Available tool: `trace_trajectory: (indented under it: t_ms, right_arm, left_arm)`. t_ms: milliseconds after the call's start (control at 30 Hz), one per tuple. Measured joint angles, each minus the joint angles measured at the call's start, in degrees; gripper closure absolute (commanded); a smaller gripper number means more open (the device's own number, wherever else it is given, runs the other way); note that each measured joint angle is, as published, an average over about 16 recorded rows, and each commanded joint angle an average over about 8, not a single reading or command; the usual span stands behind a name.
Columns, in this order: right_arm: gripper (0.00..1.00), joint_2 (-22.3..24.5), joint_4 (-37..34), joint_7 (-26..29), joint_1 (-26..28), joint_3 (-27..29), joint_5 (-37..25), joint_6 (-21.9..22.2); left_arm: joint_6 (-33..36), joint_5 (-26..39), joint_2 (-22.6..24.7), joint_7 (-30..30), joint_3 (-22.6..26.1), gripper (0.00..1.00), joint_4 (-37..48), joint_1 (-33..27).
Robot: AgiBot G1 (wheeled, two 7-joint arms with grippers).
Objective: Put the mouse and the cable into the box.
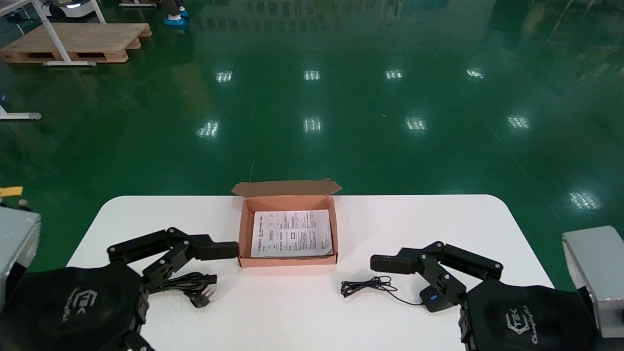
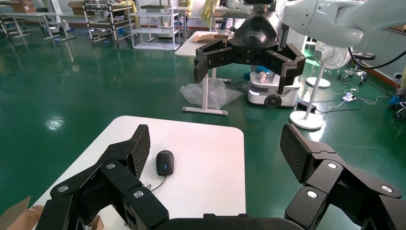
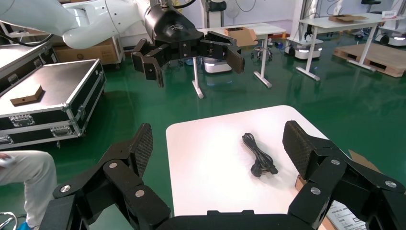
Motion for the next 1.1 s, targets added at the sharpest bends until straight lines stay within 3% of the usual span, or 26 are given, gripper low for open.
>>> trace_trajectory:
  t_ms: [167, 300, 467, 800, 933, 1100]
  right_arm:
    - [0.00, 0.0, 0.1, -0.1, 0.0, -0.1, -0.2, 0.0]
    - [0.00, -0.4, 0.6, -1.2, 0.2, -0.6, -2.1, 0.3]
    - [0.00, -2.1, 1.2, -3.5, 1.8, -2.8, -8.5, 1.3]
    - [0.00, -8.7, -0.9, -7.8, 8.8, -10.2, -29.1, 6.1]
    - [0.00, -10.5, -2.3, -8.2, 10.9, -12.1, -34.1, 7.5]
    - [0.00, -11.2, -3.3, -8.1, 11.7, -12.8, -36.2, 8.4]
  left_arm:
    - [0.3, 0.7, -0.3, -0.1, 0.3, 0.00, -0.3, -0.2]
    - [1.4, 5.6, -1.0, -0.2, 2.4, 0.00, -1.2, -2.2]
    - [2.5, 19.0, -0.9, 0.4, 7.7, 0.00, -1.7, -8.1]
    - [0.6, 51.3, 5.0, 1.8, 19.6, 0.00, 2.7, -23.7]
    - [-0.7, 57.2, 7.5, 1.9, 21.4, 0.00, 4.9, -26.7]
    - [-1.6, 59.2, 8.6, 2.5, 22.1, 0.00, 5.8, -27.6]
